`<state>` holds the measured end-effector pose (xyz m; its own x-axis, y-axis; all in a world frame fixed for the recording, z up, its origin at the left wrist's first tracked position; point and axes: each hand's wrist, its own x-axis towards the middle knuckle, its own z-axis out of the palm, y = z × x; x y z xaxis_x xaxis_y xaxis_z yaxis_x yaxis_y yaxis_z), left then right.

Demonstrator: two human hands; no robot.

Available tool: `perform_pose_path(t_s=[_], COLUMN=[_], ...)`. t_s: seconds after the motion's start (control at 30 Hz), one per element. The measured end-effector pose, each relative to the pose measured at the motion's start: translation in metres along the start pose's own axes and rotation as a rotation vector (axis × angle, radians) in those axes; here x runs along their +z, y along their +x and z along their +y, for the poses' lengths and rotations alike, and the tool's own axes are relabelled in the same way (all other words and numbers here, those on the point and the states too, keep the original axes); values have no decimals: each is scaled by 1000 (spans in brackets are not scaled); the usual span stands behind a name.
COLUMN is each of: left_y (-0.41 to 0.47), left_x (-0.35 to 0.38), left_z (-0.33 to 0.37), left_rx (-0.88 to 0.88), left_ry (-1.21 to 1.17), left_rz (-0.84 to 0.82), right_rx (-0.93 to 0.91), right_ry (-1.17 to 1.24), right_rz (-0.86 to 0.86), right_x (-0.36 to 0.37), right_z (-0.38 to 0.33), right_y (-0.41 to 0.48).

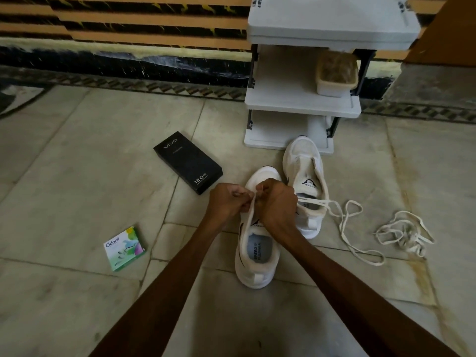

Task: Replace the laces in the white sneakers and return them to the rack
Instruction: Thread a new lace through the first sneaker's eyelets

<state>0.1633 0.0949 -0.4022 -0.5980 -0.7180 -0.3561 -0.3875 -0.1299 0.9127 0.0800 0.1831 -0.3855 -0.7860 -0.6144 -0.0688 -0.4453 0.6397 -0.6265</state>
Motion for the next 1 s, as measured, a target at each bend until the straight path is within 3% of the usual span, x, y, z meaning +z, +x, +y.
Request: perform_pose_path(t_s=[0.17,0.37,0.57,0.67,0.7,0.73,0.8,0.87,0.93,1.0], left_y=[2,1,35,37,32,27,16,10,6,7], left_x=[4,1,-57,-75,-69,-60,-37,-19,-9,-8], left_z=[-10,-9,45,79,83,84,75,57,41,30], left_rx=[-67,-237,-226,-100,-80,-58,32,106,127,141], left_ry=[-113,-348,-1059,-1288,-1154,-858,-54,576,879,950], left_rz=[-9,31,160,-11,-98,-144,-133,-78,-151,-233], right_rx=[-64,-63,-25,-31,-36,-44,-57,-58,-67,-78], right_ry=[52,-54,16,69,83,92,101,109,119,127], right_rz=[128,-65,-23,7,15,25,46,50,63,73], right_x=[-15,-6,-4,0,0,1,1,3,4,5], right_z=[-3,-6,5,8,9,11,12,13,13,14], right_y=[-15,-24,-17,-22,-22,-23,-23,-23,-23,-23])
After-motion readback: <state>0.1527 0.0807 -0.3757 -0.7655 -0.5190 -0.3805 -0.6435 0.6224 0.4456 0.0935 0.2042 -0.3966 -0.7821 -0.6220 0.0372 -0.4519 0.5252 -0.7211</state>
